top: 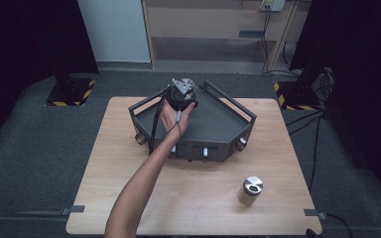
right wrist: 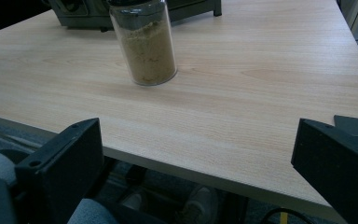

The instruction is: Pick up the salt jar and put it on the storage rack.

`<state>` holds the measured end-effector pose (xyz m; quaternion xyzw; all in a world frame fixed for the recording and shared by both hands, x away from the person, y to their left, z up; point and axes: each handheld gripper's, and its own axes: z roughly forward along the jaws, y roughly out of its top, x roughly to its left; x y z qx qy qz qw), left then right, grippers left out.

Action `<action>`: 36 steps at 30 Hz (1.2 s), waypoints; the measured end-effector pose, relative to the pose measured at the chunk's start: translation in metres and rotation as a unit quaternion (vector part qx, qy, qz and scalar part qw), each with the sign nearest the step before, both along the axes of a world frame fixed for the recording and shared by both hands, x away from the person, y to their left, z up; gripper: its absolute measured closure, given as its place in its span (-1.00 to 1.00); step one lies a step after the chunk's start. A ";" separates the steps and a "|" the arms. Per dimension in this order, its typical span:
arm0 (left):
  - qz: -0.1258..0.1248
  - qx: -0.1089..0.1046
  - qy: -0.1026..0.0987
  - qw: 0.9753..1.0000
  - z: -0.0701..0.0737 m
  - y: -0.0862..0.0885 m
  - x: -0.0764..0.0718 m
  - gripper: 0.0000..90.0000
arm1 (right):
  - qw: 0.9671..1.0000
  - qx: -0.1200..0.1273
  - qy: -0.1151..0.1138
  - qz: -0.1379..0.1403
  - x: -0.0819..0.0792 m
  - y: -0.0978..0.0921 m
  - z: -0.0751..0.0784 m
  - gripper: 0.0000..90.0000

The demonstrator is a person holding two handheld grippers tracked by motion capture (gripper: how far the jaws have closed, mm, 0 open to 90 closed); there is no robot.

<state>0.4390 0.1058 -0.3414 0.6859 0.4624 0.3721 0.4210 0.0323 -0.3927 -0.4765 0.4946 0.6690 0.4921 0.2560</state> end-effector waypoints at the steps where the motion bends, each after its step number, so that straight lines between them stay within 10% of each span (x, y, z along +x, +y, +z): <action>1: 0.000 0.003 0.001 1.000 -0.001 -0.001 0.001 -0.32 | 1.000 0.000 0.000 0.000 0.000 0.000 0.000 -0.94; 36: 0.022 -0.045 0.005 0.999 -0.019 0.001 0.001 -0.34 | 1.000 0.000 0.000 0.004 -0.001 0.001 0.001 -0.94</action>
